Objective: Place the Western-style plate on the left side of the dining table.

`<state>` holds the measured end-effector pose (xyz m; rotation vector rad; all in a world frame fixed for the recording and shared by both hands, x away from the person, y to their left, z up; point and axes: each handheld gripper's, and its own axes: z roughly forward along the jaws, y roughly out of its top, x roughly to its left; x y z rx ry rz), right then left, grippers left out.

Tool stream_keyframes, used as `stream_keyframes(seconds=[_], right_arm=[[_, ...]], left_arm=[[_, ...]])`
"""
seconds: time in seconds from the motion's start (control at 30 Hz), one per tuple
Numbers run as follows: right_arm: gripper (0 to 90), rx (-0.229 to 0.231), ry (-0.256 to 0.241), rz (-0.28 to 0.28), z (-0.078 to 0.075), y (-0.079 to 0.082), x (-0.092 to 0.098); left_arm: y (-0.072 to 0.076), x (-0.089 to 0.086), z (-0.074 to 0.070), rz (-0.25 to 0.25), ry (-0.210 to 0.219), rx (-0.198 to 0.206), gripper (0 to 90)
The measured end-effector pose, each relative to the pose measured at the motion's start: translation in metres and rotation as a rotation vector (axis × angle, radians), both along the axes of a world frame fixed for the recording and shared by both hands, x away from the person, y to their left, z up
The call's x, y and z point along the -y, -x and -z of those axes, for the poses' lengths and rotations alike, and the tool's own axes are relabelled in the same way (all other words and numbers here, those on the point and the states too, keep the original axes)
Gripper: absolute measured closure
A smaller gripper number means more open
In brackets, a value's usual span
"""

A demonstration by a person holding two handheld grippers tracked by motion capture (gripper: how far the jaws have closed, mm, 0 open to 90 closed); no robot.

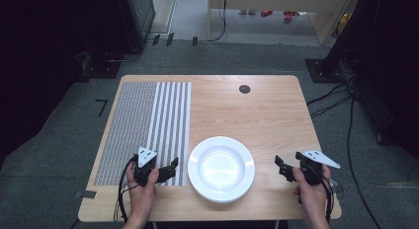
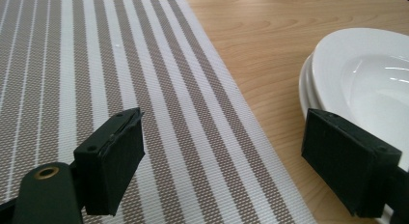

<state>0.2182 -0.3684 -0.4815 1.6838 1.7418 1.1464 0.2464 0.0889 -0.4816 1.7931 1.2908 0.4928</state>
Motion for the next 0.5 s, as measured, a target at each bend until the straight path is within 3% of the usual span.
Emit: stream_keyframes(seconds=[0.3,0.5], right_arm=[[16.0,0.011,0.006,-0.059,-0.004,-0.010,-0.024],[16.7,0.016,-0.011,-0.065,-0.007,-0.015,-0.033]], left_arm=[[-0.002,0.014,-0.007,0.021,0.015,0.011,15.1],[-0.003,0.025,-0.009,0.041,0.015,0.015,15.1]])
